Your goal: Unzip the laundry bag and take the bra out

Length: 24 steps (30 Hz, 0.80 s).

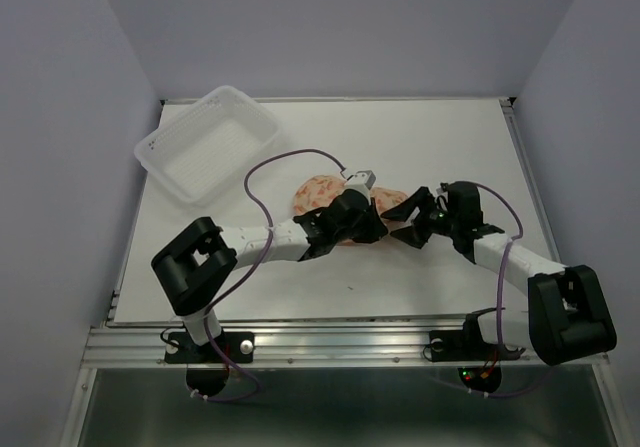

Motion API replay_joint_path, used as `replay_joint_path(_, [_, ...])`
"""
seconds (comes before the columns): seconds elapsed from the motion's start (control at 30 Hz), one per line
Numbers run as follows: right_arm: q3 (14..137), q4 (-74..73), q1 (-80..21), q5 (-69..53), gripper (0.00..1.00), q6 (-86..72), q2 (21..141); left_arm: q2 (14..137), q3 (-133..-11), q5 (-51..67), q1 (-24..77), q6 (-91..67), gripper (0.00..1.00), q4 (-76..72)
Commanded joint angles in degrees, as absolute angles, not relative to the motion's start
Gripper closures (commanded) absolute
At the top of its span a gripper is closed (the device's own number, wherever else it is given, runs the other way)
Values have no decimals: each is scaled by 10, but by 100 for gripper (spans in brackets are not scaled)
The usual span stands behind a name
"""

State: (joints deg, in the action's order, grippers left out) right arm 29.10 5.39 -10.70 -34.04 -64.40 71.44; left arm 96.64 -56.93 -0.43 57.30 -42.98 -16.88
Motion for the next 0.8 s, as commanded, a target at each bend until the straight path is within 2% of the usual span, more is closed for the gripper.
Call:
replay_joint_path(0.0, [283, 113, -116, -315, 32, -661, 720, 968, -598, -3, 577, -429, 100, -181])
replay_joint_path(0.03, [283, 114, -116, -314, 38, -659, 720, 967, -597, -3, 577, -429, 100, -179])
replay_joint_path(0.07, [283, 114, -116, -310, 57, -657, 720, 966, -594, -3, 577, -429, 100, -179])
replay_joint_path(0.1, [285, 113, -116, -310, 67, -655, 720, 965, -589, -3, 577, -429, 100, -179])
replay_joint_path(0.13, [286, 113, -116, -309, 85, -651, 719, 962, -585, -3, 577, -427, 100, -178])
replay_joint_path(0.2, [287, 109, -116, -306, 97, -649, 719, 958, -572, -8, 577, -423, 100, -173])
replay_joint_path(0.37, [291, 93, -116, -308, 99, -636, 718, 932, -527, -29, 568, -412, 100, -161])
replay_joint_path(0.77, [324, 35, -27, -383, 99, -583, 728, 838, -403, -38, 512, -394, 100, -163])
